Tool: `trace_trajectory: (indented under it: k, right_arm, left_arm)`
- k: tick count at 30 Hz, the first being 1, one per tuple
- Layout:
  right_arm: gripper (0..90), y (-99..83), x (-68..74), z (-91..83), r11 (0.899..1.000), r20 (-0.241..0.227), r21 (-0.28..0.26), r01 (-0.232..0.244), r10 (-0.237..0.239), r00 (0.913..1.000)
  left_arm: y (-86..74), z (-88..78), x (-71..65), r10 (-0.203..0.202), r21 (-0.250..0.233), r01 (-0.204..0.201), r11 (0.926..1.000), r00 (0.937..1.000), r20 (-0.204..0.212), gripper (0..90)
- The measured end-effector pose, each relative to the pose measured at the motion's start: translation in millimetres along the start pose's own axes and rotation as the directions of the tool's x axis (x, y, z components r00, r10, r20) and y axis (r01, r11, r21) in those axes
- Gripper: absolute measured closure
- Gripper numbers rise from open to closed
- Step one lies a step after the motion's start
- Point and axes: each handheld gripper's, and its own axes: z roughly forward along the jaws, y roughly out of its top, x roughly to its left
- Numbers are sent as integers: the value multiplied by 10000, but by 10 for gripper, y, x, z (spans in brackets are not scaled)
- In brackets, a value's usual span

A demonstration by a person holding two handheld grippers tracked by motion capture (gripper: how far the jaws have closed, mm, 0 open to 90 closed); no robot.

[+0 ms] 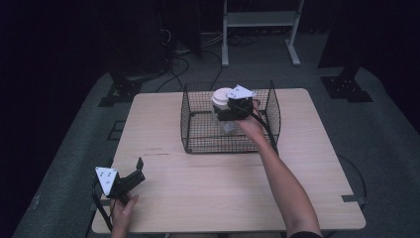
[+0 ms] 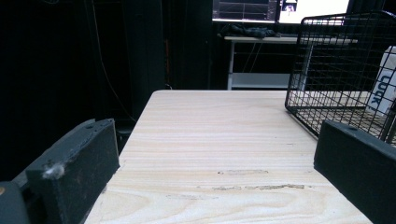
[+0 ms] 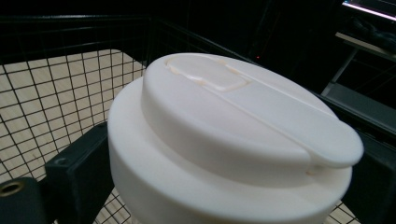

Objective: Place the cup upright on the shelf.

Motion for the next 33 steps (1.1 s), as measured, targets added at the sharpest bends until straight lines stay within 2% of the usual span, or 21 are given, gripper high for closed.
trace_trajectory:
  k: [8,17,19,22,33]
  right_arm:
    - [38,-5,-15,-13,10000,-103,45,65,-65,9999]
    - [32,-10,-85,-60,9997,86,217,73,-75,9999]
    - [32,-14,-118,-81,9999,41,149,-49,48,10000]
    - [32,-5,-114,-93,9999,57,126,92,-93,9999]
    - [31,29,-108,-123,9999,5,-122,-68,68,10000]
  left_arm:
    - [0,0,-1,6,7,-6,10000,10000,-9,0]
    - [0,1,-3,13,6,-13,10000,10000,-19,0]
    - [0,1,-3,14,5,-14,10000,10000,-20,0]
    - [0,2,-3,13,8,-13,10000,10000,-23,0]
    - [0,2,0,-9,14,9,10000,10000,-17,0]
